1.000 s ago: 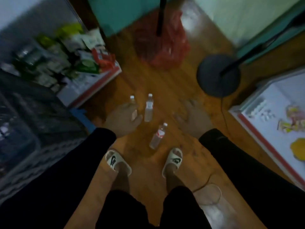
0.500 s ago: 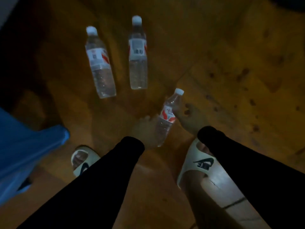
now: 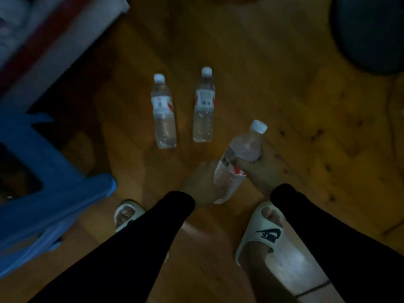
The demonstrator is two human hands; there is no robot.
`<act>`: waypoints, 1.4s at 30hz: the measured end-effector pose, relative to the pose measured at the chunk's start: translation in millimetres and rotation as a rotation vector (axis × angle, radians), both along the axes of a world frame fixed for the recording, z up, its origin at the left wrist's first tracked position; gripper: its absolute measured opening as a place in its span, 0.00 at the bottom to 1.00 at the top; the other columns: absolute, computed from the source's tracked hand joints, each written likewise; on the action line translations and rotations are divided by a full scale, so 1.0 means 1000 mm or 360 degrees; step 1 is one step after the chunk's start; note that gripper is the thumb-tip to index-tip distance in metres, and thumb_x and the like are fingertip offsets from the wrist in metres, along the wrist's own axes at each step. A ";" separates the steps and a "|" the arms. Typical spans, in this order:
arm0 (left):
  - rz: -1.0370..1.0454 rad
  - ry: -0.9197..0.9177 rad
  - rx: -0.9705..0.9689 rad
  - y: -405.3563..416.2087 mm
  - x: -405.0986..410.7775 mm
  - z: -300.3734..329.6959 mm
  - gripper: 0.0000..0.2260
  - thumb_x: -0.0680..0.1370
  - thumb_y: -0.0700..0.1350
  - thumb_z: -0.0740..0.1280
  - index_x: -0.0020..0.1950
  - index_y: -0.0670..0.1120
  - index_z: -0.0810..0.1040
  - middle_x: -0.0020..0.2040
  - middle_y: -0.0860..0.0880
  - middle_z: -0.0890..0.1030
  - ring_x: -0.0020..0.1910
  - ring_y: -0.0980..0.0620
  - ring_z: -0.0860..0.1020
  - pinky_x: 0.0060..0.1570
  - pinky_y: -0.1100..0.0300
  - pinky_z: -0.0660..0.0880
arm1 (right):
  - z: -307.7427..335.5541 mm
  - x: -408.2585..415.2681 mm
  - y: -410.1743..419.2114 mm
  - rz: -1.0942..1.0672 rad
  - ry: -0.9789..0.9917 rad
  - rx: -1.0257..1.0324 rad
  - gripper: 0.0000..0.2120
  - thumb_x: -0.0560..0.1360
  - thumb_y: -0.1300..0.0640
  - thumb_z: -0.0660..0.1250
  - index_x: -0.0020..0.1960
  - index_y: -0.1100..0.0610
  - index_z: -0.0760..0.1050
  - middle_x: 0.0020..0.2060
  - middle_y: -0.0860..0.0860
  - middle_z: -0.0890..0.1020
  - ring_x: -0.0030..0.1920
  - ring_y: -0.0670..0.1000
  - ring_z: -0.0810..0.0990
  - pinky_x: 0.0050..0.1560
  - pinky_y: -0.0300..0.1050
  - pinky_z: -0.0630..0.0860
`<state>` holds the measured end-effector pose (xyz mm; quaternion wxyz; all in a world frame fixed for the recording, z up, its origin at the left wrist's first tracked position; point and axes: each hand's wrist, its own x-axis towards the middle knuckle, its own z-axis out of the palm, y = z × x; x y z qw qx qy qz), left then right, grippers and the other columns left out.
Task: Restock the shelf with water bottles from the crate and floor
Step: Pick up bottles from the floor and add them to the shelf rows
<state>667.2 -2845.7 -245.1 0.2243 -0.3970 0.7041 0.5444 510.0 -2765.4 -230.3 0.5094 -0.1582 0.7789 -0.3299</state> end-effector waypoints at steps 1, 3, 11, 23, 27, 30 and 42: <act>0.0048 0.0060 0.0004 -0.013 -0.004 0.029 0.20 0.71 0.46 0.73 0.60 0.51 0.72 0.53 0.55 0.79 0.50 0.54 0.79 0.45 0.58 0.76 | 0.028 -0.004 -0.010 -0.0008 -0.0041 -0.0059 0.18 0.71 0.55 0.76 0.58 0.53 0.76 0.50 0.48 0.84 0.48 0.43 0.83 0.51 0.43 0.82; 0.0084 0.0183 -0.0012 -0.042 -0.012 0.093 0.24 0.72 0.49 0.73 0.65 0.55 0.69 0.54 0.59 0.77 0.51 0.58 0.78 0.44 0.65 0.73 | 0.093 -0.013 -0.034 0.0010 -0.0034 -0.0188 0.24 0.71 0.52 0.76 0.64 0.52 0.73 0.55 0.46 0.83 0.53 0.46 0.83 0.55 0.51 0.81; 0.0184 0.0489 -0.0519 -0.146 -0.017 0.423 0.29 0.69 0.58 0.74 0.67 0.59 0.68 0.56 0.58 0.81 0.52 0.58 0.80 0.51 0.54 0.79 | 0.423 -0.037 -0.129 0.0284 0.0101 -0.0789 0.38 0.64 0.52 0.79 0.70 0.48 0.67 0.60 0.43 0.80 0.58 0.44 0.81 0.53 0.42 0.80; -0.0004 0.0456 -0.1583 -0.230 0.094 0.813 0.31 0.74 0.54 0.71 0.75 0.53 0.64 0.67 0.50 0.76 0.62 0.50 0.75 0.59 0.57 0.72 | 0.792 0.045 -0.237 0.0834 0.0344 -0.1442 0.31 0.65 0.51 0.82 0.64 0.51 0.75 0.57 0.47 0.84 0.58 0.49 0.82 0.59 0.53 0.79; 0.0164 0.0256 -0.2024 -0.265 0.175 0.894 0.32 0.75 0.65 0.61 0.75 0.52 0.63 0.69 0.49 0.74 0.66 0.48 0.74 0.62 0.56 0.71 | 0.857 0.098 -0.273 0.0793 0.0446 -0.1626 0.26 0.62 0.49 0.82 0.57 0.48 0.78 0.52 0.46 0.85 0.54 0.48 0.84 0.59 0.56 0.79; 0.0431 0.0171 -0.2179 -0.292 0.245 0.939 0.30 0.77 0.61 0.62 0.75 0.48 0.65 0.70 0.45 0.73 0.66 0.44 0.73 0.63 0.52 0.70 | 0.904 0.142 -0.297 0.0741 0.0529 -0.1795 0.23 0.60 0.45 0.81 0.53 0.40 0.79 0.50 0.42 0.85 0.52 0.46 0.84 0.55 0.49 0.80; 0.0921 -0.0550 -0.2079 -0.370 0.470 0.954 0.28 0.80 0.63 0.54 0.68 0.45 0.71 0.64 0.39 0.73 0.62 0.40 0.72 0.59 0.51 0.69 | 0.986 0.285 -0.405 0.0619 0.0786 -0.1898 0.27 0.66 0.43 0.79 0.60 0.49 0.76 0.51 0.41 0.83 0.50 0.41 0.82 0.52 0.41 0.78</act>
